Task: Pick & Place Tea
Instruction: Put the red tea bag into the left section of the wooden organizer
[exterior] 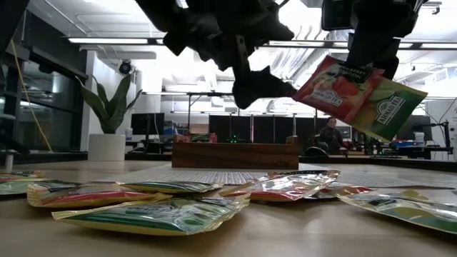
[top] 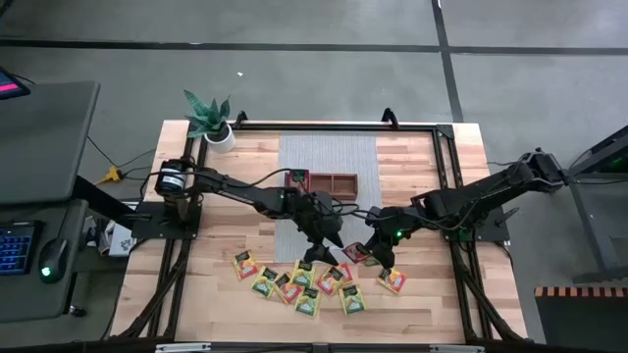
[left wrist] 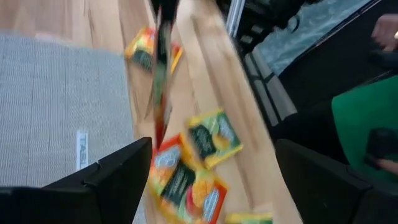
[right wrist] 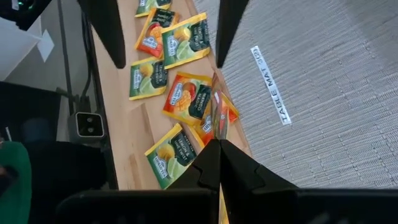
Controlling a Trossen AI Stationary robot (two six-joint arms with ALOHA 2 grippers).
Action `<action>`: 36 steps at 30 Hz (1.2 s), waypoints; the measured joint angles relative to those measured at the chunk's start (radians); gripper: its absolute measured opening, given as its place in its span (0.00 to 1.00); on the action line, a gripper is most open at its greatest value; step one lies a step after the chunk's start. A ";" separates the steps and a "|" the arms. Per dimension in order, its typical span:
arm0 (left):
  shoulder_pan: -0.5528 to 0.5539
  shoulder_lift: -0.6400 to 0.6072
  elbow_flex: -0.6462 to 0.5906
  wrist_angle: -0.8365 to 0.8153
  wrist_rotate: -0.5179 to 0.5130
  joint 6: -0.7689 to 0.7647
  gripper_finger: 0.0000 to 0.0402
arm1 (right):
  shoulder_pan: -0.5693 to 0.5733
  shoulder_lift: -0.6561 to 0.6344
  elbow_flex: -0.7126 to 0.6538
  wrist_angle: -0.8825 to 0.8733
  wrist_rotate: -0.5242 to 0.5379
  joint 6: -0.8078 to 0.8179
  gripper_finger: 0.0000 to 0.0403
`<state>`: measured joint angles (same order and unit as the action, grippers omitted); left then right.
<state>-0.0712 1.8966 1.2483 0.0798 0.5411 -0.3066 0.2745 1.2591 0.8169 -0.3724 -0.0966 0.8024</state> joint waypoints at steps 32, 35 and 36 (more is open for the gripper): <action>-0.008 0.005 0.013 0.000 0.026 -0.075 0.75 | 0.000 0.000 0.000 0.055 0.021 -0.025 0.00; -0.008 0.005 0.013 0.004 0.032 -0.080 0.70 | 0.000 0.000 0.000 0.055 0.031 -0.023 0.00; -0.008 0.005 0.013 0.014 0.037 -0.085 0.68 | 0.000 0.000 0.000 0.055 0.035 -0.023 0.00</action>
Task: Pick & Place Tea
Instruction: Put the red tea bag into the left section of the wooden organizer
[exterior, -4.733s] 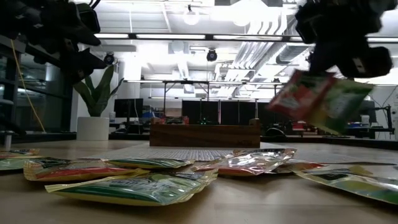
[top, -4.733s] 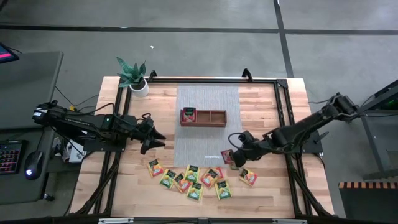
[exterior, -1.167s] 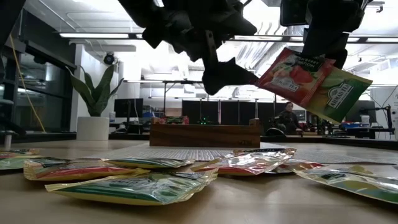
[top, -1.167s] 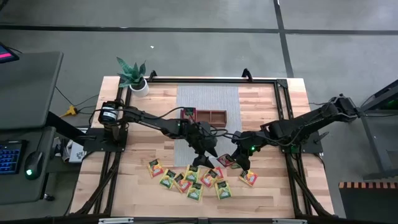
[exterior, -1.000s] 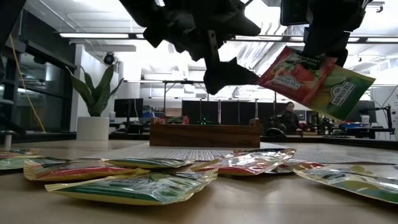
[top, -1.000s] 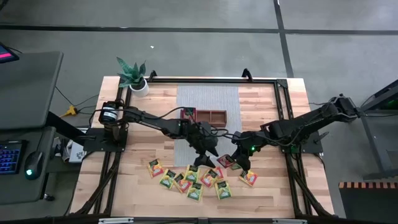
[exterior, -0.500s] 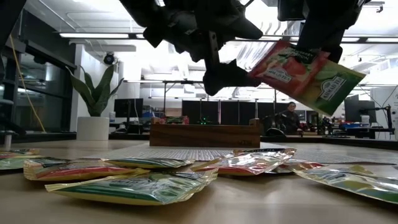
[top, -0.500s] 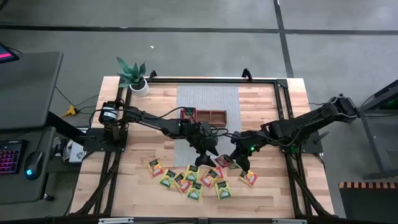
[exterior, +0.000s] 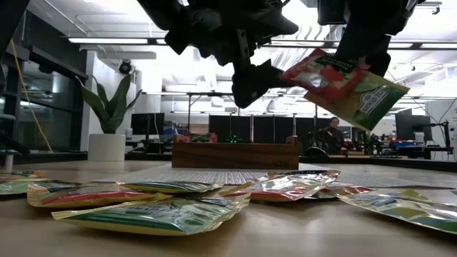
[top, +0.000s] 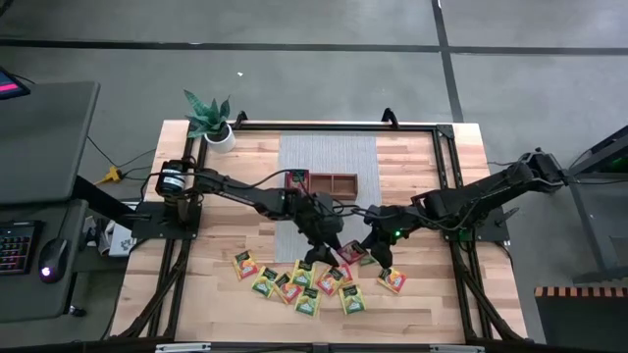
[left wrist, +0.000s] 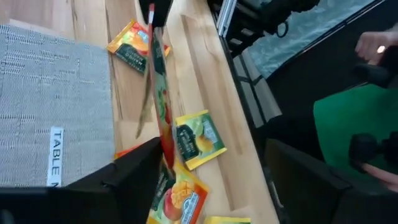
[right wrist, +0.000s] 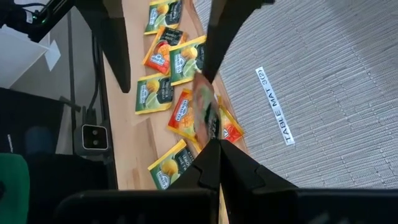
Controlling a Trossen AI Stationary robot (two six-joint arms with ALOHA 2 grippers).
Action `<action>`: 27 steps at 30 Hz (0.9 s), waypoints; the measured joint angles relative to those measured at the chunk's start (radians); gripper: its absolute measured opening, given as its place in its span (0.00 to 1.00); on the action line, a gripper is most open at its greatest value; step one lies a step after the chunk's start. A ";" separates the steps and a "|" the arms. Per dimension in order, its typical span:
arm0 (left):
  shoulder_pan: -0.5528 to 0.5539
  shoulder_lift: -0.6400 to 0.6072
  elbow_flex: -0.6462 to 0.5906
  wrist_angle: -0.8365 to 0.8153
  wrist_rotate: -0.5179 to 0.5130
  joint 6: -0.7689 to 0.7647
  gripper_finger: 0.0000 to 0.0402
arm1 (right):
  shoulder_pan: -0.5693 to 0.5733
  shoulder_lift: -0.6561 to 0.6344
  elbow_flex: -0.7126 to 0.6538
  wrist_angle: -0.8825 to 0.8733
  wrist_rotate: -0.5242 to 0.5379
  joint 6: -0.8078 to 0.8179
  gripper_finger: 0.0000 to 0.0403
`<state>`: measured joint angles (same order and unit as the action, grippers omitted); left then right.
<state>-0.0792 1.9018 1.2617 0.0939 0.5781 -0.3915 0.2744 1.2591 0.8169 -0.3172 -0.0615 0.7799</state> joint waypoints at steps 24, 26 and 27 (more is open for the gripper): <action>0.000 -0.001 0.000 0.136 -0.088 -0.091 0.48 | 0.000 0.000 0.000 0.001 0.026 0.005 0.00; 0.000 -0.001 0.000 0.157 -0.092 -0.107 0.48 | 0.000 0.000 0.000 0.001 0.029 0.005 0.00; 0.000 -0.001 0.000 0.165 -0.092 -0.116 0.48 | 0.000 0.000 0.000 0.001 0.030 0.005 0.00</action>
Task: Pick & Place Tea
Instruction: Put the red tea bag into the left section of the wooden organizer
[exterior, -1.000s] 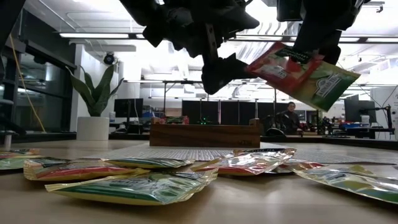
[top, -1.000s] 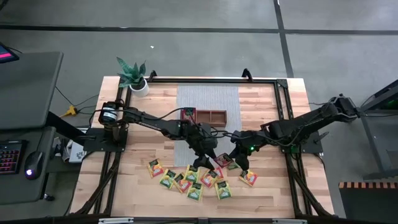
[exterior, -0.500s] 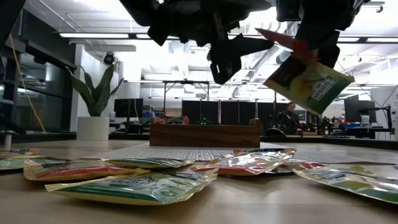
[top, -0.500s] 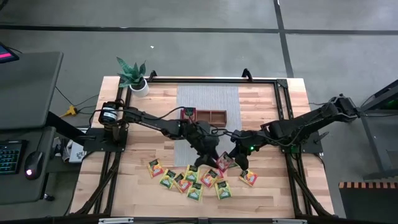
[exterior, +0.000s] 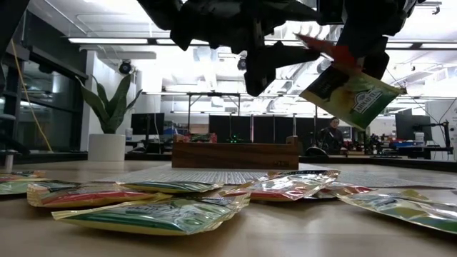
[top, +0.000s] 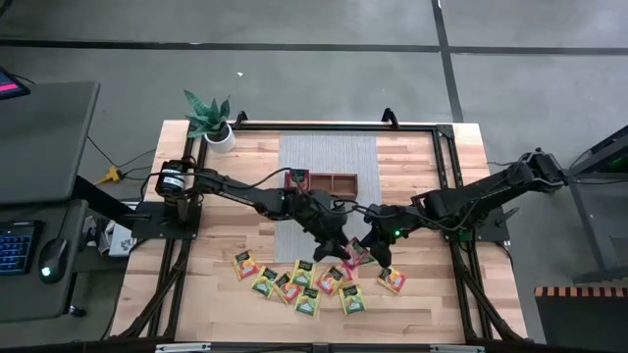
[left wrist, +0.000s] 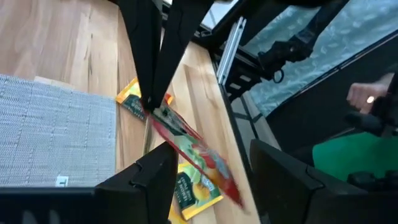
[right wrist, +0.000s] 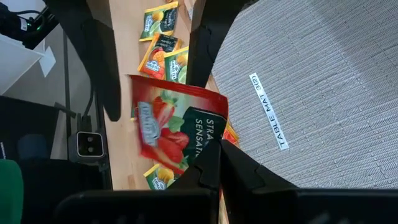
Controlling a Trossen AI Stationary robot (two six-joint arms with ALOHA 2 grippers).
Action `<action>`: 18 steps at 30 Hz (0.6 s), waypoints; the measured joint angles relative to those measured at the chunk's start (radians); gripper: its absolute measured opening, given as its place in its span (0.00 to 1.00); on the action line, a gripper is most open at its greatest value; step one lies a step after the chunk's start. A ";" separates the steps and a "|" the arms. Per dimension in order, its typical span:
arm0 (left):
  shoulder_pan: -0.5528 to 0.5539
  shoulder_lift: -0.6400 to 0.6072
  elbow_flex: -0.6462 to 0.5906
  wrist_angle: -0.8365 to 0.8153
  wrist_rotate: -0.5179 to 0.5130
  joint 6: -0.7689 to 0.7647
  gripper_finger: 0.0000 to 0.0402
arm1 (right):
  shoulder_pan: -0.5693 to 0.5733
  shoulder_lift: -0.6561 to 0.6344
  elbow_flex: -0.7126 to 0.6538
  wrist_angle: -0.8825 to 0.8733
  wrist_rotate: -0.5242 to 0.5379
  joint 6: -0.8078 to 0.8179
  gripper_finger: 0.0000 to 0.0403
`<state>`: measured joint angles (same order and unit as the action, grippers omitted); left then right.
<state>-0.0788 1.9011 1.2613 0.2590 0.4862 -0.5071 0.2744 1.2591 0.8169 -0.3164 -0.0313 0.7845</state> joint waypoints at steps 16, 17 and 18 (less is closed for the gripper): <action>0.001 0.073 -0.003 0.037 -0.060 -0.112 0.48 | 0.000 0.000 0.000 0.014 0.007 0.000 0.00; 0.001 0.072 -0.003 0.048 -0.060 -0.116 0.48 | 0.000 0.000 0.000 0.015 0.007 0.000 0.00; 0.001 0.068 0.001 0.062 -0.061 -0.118 0.48 | 0.000 0.000 0.000 0.016 0.007 -0.001 0.00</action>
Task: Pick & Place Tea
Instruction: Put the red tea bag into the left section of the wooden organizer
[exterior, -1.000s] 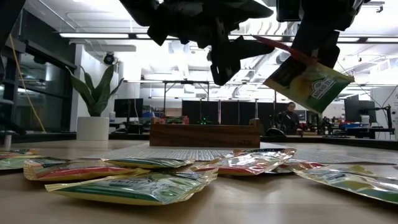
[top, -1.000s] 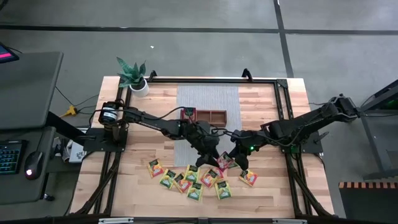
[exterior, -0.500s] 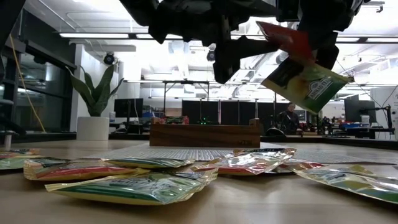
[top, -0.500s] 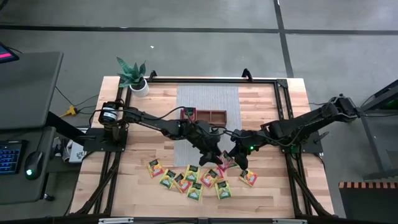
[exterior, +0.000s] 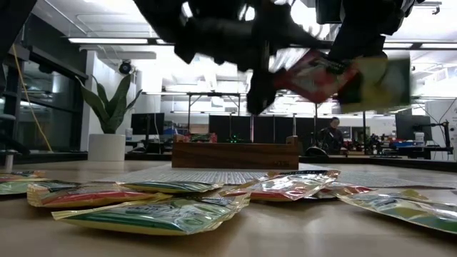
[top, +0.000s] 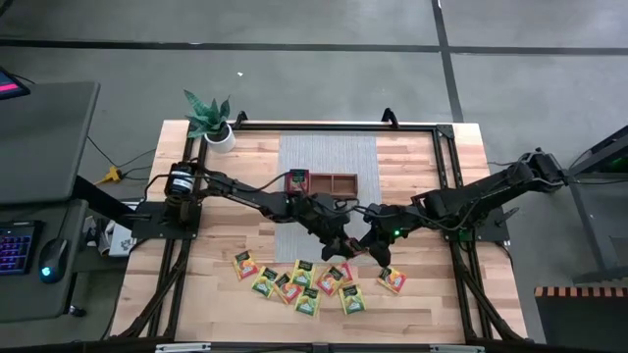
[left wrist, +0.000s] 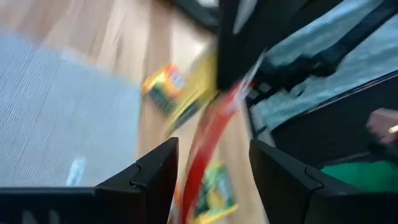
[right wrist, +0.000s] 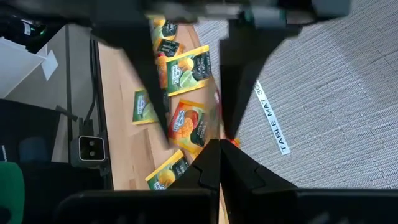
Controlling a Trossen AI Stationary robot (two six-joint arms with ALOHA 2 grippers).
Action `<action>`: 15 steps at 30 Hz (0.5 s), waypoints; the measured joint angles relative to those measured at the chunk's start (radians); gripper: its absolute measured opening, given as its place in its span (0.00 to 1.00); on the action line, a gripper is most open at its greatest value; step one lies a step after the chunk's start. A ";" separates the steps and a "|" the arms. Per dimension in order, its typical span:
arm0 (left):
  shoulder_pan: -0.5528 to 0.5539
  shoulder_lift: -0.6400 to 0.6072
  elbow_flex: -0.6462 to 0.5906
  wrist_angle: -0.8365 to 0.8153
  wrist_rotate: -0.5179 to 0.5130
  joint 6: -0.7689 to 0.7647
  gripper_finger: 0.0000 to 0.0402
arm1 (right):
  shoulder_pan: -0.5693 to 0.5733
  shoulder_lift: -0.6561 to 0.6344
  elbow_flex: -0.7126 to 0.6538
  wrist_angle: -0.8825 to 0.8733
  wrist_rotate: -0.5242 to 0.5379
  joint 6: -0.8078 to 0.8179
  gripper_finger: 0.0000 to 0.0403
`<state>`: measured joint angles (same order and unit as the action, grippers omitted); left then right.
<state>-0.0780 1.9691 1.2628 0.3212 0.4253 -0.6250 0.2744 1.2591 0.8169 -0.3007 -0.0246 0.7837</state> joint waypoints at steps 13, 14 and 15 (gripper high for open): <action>0.021 -0.001 0.051 0.004 0.013 0.001 0.44 | 0.000 0.000 0.000 -0.001 -0.001 -0.007 0.00; 0.021 -0.001 0.059 -0.003 0.012 0.011 0.42 | 0.000 0.000 0.000 -0.001 -0.002 -0.007 0.00; 0.022 -0.001 0.064 -0.016 0.009 0.023 0.39 | 0.000 0.000 0.000 -0.001 -0.003 -0.007 0.00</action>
<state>-0.0563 1.9682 1.3270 0.3052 0.4348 -0.6023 0.2745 1.2590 0.8165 -0.3012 -0.0276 0.7769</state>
